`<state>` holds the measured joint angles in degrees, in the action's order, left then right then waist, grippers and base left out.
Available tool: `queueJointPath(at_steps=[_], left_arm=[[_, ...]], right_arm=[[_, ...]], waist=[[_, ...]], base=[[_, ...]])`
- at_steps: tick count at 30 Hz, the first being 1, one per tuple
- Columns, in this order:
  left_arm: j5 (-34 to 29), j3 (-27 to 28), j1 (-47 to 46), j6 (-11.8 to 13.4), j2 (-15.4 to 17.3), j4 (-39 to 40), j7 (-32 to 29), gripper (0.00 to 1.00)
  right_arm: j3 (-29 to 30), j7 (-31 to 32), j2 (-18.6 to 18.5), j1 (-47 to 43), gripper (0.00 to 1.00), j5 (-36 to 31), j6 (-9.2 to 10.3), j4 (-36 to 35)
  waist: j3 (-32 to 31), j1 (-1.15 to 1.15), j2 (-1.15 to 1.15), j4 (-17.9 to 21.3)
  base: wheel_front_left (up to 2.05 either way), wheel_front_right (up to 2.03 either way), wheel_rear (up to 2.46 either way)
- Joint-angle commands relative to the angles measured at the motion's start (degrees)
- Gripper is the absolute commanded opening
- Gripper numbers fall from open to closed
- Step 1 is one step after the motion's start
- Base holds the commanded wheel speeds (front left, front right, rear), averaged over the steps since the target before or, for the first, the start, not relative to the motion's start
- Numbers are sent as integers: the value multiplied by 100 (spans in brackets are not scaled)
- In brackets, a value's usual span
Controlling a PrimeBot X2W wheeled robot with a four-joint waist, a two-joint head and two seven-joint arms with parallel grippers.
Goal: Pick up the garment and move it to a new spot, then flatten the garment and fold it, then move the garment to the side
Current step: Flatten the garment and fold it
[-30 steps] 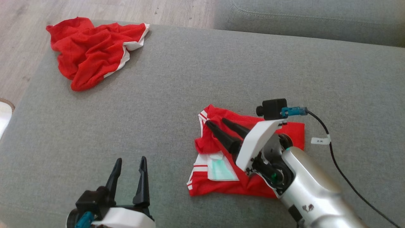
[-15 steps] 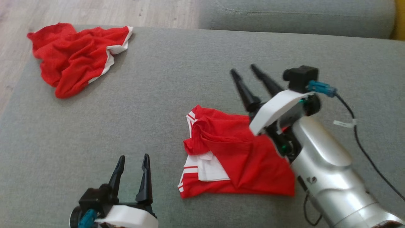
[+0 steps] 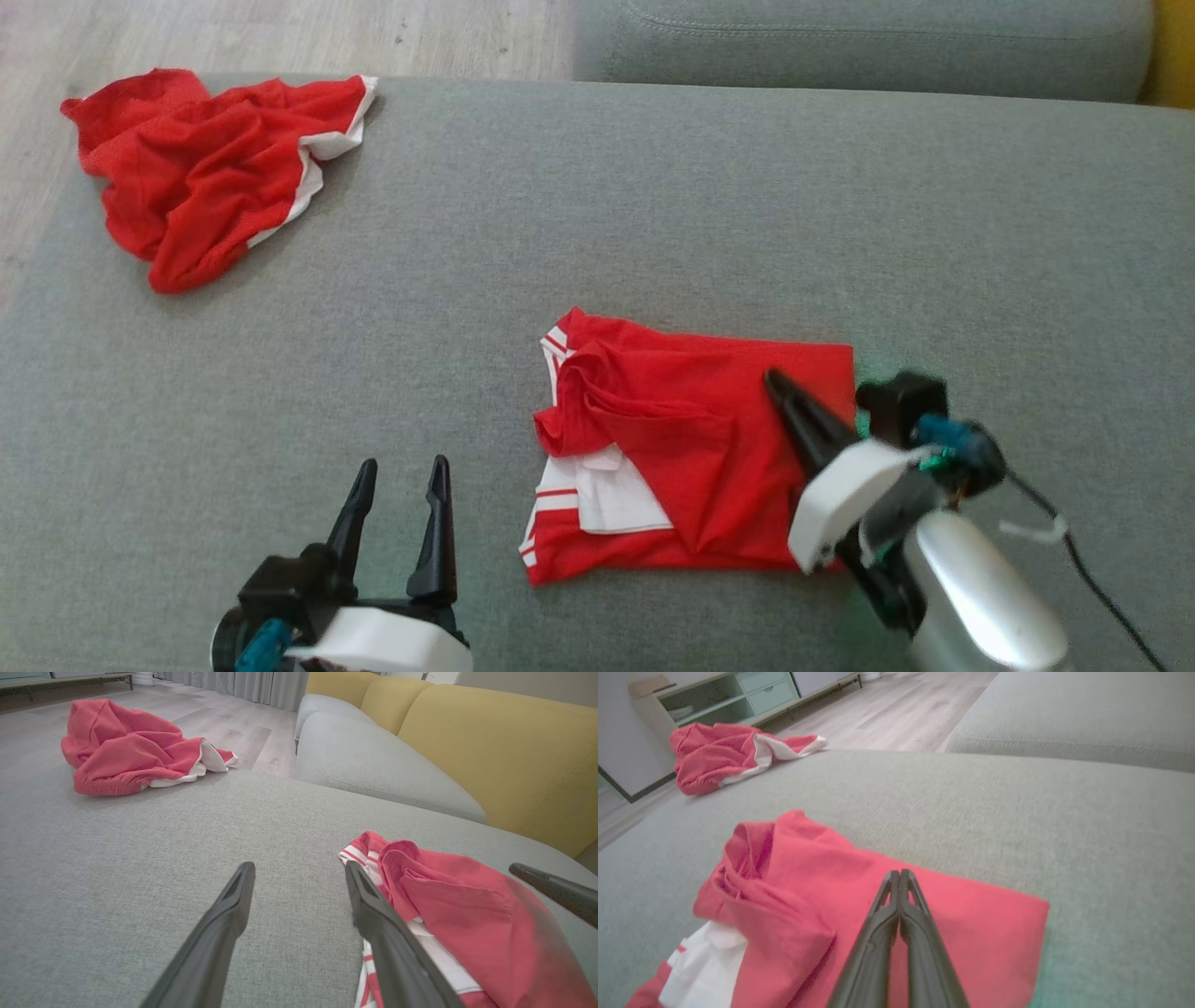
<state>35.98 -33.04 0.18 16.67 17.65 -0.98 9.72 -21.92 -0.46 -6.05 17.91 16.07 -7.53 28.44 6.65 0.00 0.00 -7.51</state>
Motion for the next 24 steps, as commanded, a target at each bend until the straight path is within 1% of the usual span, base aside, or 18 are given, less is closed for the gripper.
queueJointPath(at_steps=[1, 6, 10, 15, 19, 24], left_arm=[[-2, 235, -283, 48, 105, 220, 80, 100], [-5, 280, -275, 89, 160, 275, 84, 100], [5, 313, -262, 120, 202, 322, 78, 100], [14, 334, -247, 152, 240, 368, 67, 100], [30, 343, -230, 167, 268, 388, 60, 100], [46, 341, -202, 185, 280, 381, 58, 100]], right_arm=[[-147, 58, 3, -54, 0, -127, 4, -329], [-235, 173, -2, -325, 0, -217, 4, -415], [-350, 325, 35, -455, 0, -246, 4, -324], [-751, 305, 114, -394, 0, -230, 4, -219], [-1471, 308, 201, -265, 0, -43, 4, -274], [-2385, 433, 228, -94, 0, 154, 4, -142]], waist=[[12, 0, 0, -35], [20, 0, 0, -105], [24, 0, 0, -190], [40, 0, 0, -280], [19, 0, 0, -321], [-32, 0, 0, -316]], base=[[0, 0, 0], [0, 0, 0], [0, 0, 0], [0, 0, 0], [0, 0, 0], [0, 0, 0]])
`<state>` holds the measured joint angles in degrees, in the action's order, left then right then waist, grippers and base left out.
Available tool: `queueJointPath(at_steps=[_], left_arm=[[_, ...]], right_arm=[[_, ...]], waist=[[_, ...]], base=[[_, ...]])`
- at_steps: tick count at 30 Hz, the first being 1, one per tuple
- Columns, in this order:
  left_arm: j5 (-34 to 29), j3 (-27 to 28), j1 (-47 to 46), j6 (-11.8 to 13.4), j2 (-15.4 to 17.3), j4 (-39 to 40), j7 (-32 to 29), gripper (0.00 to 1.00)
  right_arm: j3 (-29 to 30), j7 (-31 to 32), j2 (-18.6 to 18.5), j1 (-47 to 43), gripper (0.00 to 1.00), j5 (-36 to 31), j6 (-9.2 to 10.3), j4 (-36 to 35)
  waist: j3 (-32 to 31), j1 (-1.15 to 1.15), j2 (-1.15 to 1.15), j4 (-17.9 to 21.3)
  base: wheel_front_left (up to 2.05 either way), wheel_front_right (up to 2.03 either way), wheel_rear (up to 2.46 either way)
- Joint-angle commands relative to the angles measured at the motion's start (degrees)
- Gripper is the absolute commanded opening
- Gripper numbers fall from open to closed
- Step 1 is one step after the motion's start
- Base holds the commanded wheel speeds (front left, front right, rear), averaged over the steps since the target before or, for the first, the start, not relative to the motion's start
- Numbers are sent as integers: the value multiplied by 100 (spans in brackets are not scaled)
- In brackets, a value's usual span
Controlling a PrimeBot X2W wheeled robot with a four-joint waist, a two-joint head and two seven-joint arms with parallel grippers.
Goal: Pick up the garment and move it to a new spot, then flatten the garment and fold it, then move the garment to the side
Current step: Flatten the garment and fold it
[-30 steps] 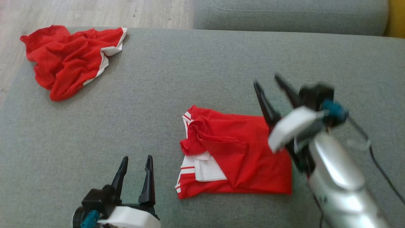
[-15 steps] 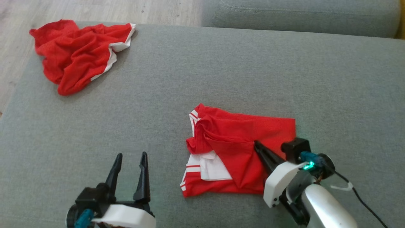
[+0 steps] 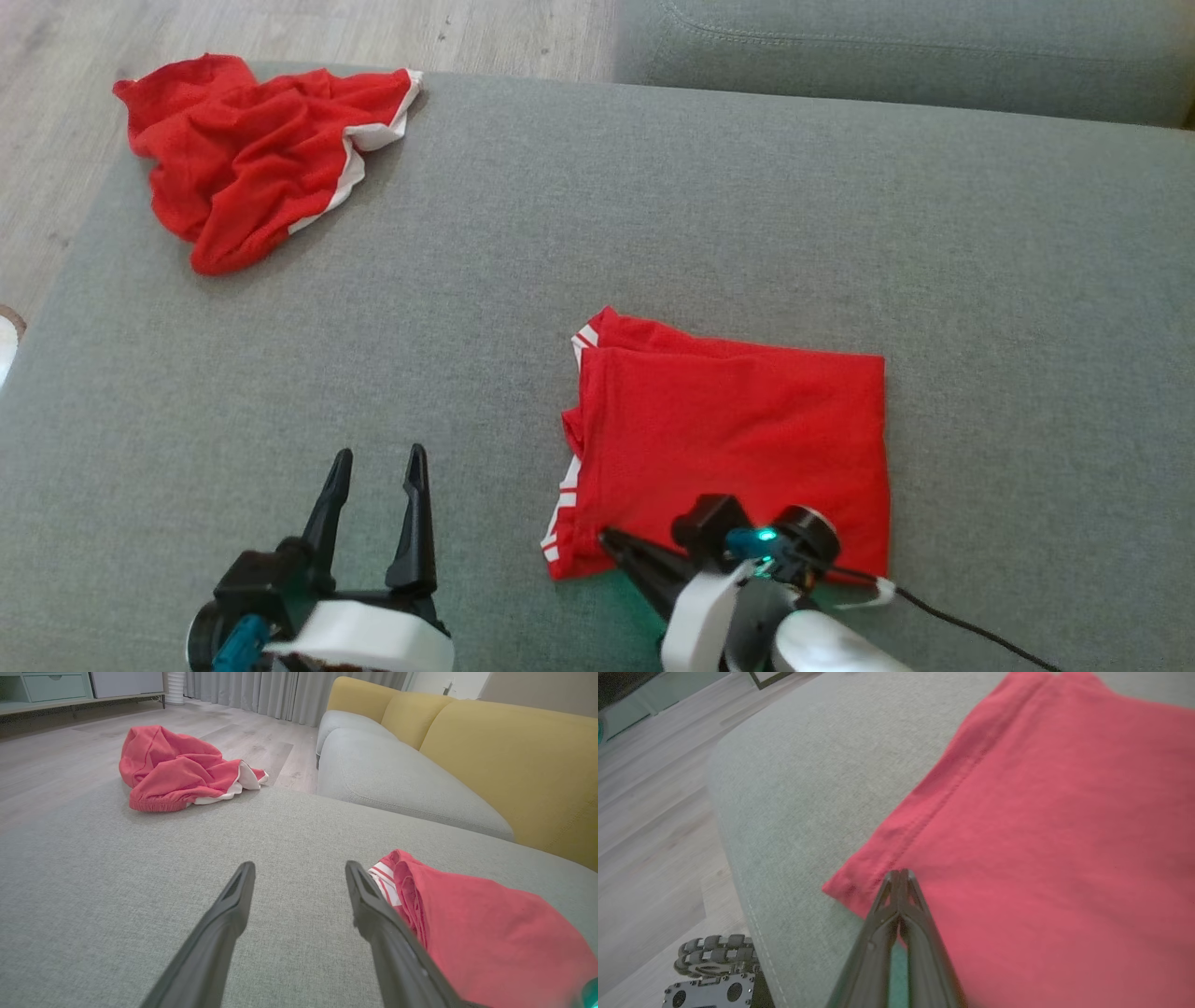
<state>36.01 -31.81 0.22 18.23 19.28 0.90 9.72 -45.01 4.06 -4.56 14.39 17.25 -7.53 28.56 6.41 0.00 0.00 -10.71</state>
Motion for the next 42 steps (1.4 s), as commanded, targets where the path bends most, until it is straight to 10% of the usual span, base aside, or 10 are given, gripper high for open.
queueJointPath(at_steps=[1, 13, 18, 31, 42], left_arm=[[44, 215, -199, 33, 119, 192, 58, 100], [77, 227, -92, 52, 149, 135, 129, 100], [48, 164, -113, 22, 82, 47, 192, 100], [70, 159, 46, -110, -92, -250, 409, 100], [40, 285, 234, -120, -70, -292, 481, 100]], right_arm=[[-198, -43, 84, 296, 0, 62, 4, -116], [590, -975, 137, 382, 7, -74, 4, -170], [1710, -1212, 157, -101, 100, -460, 4, -545], [3634, -1168, 167, -1663, 100, -716, 4, -2196], [3983, -977, 168, -2057, 100, -704, 4, -2714]], waist=[[-20, 0, 0, 7], [-413, 0, 0, 217], [-675, 0, 0, 376], [-868, 0, 0, 608], [-846, 0, 0, 705]], base=[[0, 0, 0], [0, 0, 0], [0, 0, 0], [0, 0, 0], [0, 0, 0]])
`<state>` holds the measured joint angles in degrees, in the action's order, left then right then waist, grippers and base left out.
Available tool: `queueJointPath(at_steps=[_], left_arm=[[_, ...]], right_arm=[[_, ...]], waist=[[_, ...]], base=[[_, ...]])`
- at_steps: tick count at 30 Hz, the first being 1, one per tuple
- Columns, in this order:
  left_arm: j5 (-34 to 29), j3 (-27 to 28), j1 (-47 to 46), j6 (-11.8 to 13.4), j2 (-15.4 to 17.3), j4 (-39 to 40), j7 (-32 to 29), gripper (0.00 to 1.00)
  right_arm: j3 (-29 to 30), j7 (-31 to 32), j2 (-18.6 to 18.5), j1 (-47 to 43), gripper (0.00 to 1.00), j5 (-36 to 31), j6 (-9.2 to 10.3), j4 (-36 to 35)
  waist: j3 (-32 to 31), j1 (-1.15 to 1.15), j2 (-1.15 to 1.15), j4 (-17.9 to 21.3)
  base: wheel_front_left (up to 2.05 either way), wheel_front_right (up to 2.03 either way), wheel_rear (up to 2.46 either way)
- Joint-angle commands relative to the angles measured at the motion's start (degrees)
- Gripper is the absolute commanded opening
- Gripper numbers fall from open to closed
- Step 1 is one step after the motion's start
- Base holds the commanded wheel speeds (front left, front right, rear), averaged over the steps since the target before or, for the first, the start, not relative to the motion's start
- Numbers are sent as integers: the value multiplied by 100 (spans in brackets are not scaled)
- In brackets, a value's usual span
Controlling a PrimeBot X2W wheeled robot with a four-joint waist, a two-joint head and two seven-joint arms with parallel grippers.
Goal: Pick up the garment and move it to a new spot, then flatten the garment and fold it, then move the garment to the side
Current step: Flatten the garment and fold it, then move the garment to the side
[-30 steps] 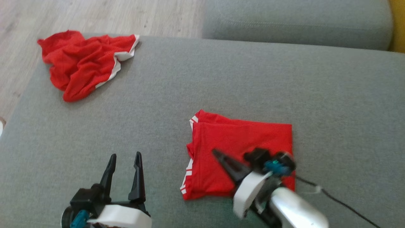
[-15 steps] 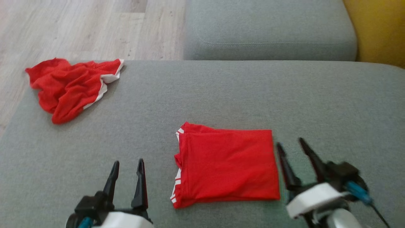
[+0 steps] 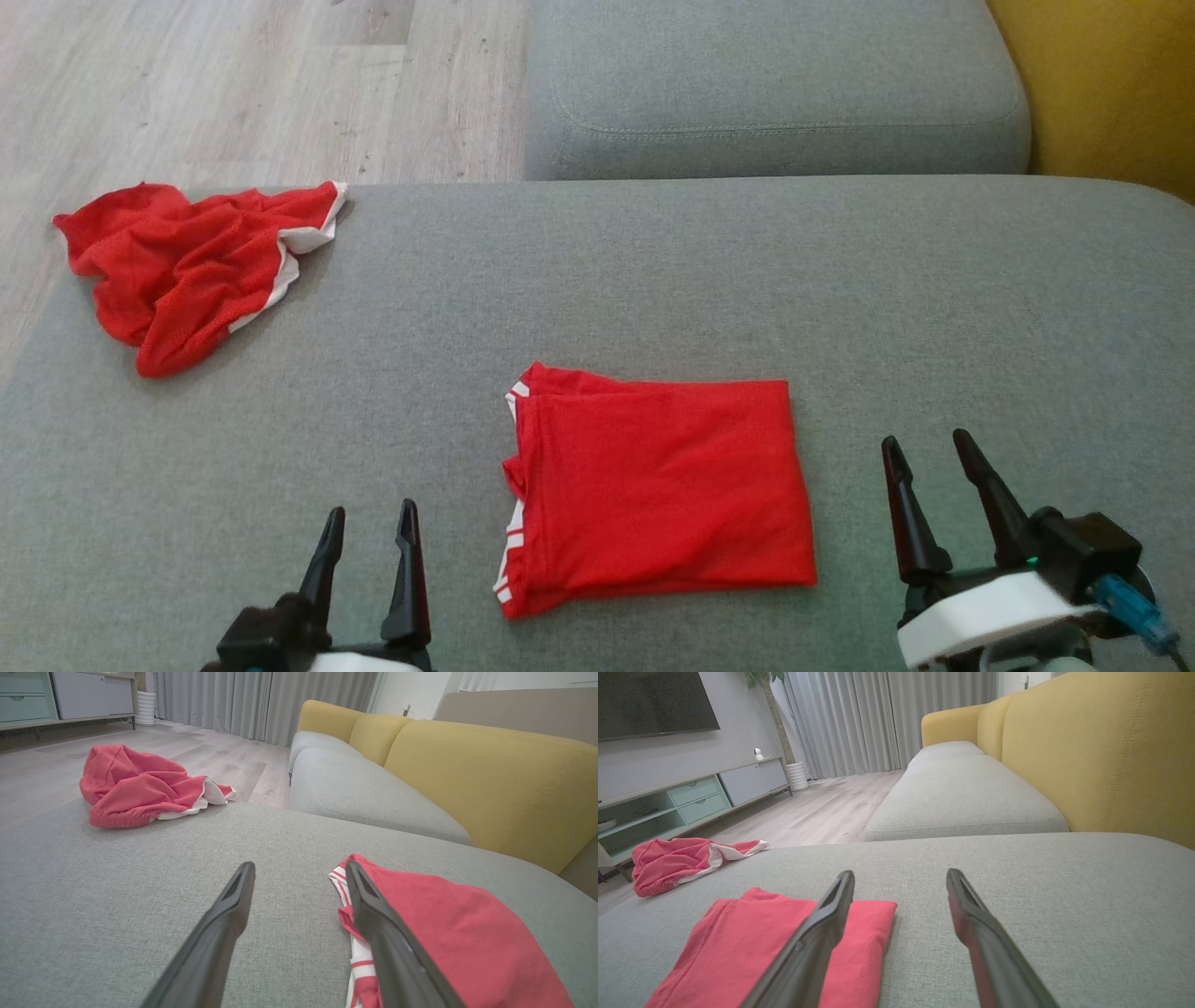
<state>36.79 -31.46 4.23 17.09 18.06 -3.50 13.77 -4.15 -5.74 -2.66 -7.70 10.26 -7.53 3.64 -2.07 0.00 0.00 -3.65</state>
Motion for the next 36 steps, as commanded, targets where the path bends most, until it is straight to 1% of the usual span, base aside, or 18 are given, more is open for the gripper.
queueJointPath(at_steps=[1, 15, 20, 23, 26, 27, 32, 36], left_arm=[[-44, 252, -173, -8, 57, 146, 77, 100], [-49, 268, -224, 26, 84, 155, 82, 100], [-45, 265, -260, 34, 81, 160, 83, 100], [-41, 283, -283, 47, 87, 175, 83, 100], [-47, 302, -304, 70, 101, 211, 80, 100], [-47, 302, -304, 70, 101, 211, 80, 100], [-59, 325, -369, 101, 78, 226, 83, 100], [-67, 356, -404, 109, 65, 228, 89, 100]], right_arm=[[-89, 11, -22, 149, 100, -8, 4, -227], [-79, 86, -22, 208, 100, -26, 4, -212], [-82, 327, -22, 440, 100, -165, 4, -162], [-74, 733, -22, 719, 100, -269, 4, -65], [-81, 1418, -22, 1006, 100, -300, 4, 184], [-81, 1418, -22, 1006, 100, -300, 4, 184], [-98, 2479, -22, 1483, 100, -262, 4, 776], [-51, 2902, -22, 1778, 100, -175, 4, 1257]], waist=[[5, 0, 0, -5], [61, 0, 0, -23], [102, 0, 0, -46], [148, 0, 0, -98], [238, 0, 0, -187], [238, 0, 0, -187], [449, 0, 0, -436], [604, 0, 0, -671]], base=[[0, 0, 0], [0, 0, 0], [0, 0, 0], [0, 0, 0], [0, 0, 0], [0, 0, 0], [0, 0, 0], [0, 0, 0]])
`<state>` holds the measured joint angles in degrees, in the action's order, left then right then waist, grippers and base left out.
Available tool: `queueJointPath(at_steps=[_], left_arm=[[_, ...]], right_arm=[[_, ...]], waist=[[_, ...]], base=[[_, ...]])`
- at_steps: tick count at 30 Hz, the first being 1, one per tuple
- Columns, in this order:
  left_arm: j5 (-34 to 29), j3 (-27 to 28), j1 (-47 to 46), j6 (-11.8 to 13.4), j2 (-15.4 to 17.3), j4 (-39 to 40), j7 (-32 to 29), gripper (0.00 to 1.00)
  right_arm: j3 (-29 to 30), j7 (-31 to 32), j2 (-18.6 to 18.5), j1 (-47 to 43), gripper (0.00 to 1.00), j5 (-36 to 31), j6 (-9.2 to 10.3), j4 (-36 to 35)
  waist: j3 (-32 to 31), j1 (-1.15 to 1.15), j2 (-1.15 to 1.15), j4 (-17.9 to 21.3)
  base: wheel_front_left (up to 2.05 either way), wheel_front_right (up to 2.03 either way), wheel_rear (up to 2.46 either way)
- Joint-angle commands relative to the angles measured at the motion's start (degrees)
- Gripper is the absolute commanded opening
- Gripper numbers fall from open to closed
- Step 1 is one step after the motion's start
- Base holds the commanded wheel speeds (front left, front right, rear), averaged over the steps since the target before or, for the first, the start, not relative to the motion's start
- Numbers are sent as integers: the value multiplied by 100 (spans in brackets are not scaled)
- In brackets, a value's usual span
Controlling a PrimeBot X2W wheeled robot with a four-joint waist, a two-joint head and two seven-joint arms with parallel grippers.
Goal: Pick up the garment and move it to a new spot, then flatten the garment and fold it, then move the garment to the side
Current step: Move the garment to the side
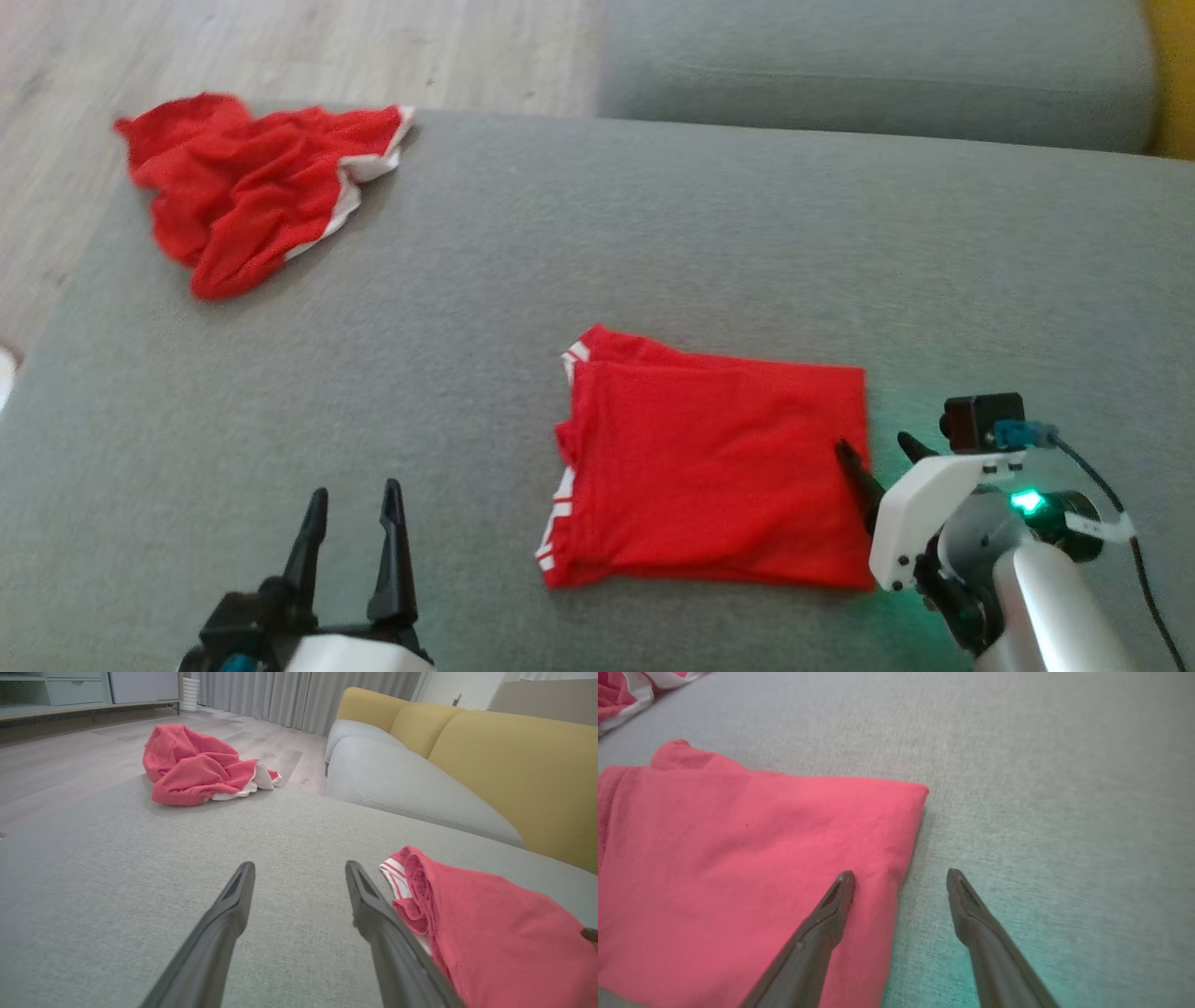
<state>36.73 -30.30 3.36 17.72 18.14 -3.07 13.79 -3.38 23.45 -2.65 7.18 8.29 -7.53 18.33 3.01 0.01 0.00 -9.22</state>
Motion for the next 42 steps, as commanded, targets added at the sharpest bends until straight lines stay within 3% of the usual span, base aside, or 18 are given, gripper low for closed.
queueJointPath(at_steps=[1, 6, 8, 9, 10, 17, 24, 31, 37, 42], left_arm=[[-60, 257, -324, 50, 53, 179, 88, 100], [-80, 310, -342, 48, 30, 169, 99, 100], [-88, 329, -342, 49, 23, 175, 102, 100], [-94, 340, -338, 53, 20, 183, 103, 100], [-108, 340, -342, 49, 16, 194, 104, 100], [-218, 257, -472, -17, -14, 295, 106, 100], [-293, 215, -664, -51, 13, 330, 69, 100], [-454, 148, -1020, -84, 173, 438, -135, 100], [-556, 65, -1232, -87, 243, 536, -320, 100], [-599, 36, -1282, -60, 316, 604, -430, 100]], right_arm=[[-103, 53, -23, 349, 100, 55, 4, -88], [-70, 393, -23, 600, 100, 440, 4, 491], [-97, 389, -23, 662, 46, 489, 4, 563], [-101, 364, -23, 697, 7, 499, 4, 589], [-98, 310, -23, 738, 0, 478, 4, 600], [272, -95, -198, 1135, 0, 209, 4, 498], [627, -110, -693, 1448, 0, 106, 4, 258], [887, -192, -795, 1747, 0, 140, 4, 96], [880, -323, -697, 1937, 0, 45, 4, 187], [833, -444, -707, 2273, 0, -20, 4, 487]], waist=[[128, -1, 0, -169], [252, -1, 0, -381], [275, -1, 0, -388], [293, -1, 0, -374], [312, -1, 0, -350], [512, -1, 0, 205], [799, -1, 0, 1371], [1174, -1, 0, 2411], [1300, -1, 0, 2706], [1357, -1, 0, 2647]], base=[[0, 0, 0], [0, 0, 0], [0, 0, 0], [0, 0, 0], [0, 0, 0], [0, 0, 0], [0, 0, 0], [0, 0, 0], [0, 0, 0], [0, 0, 0]])
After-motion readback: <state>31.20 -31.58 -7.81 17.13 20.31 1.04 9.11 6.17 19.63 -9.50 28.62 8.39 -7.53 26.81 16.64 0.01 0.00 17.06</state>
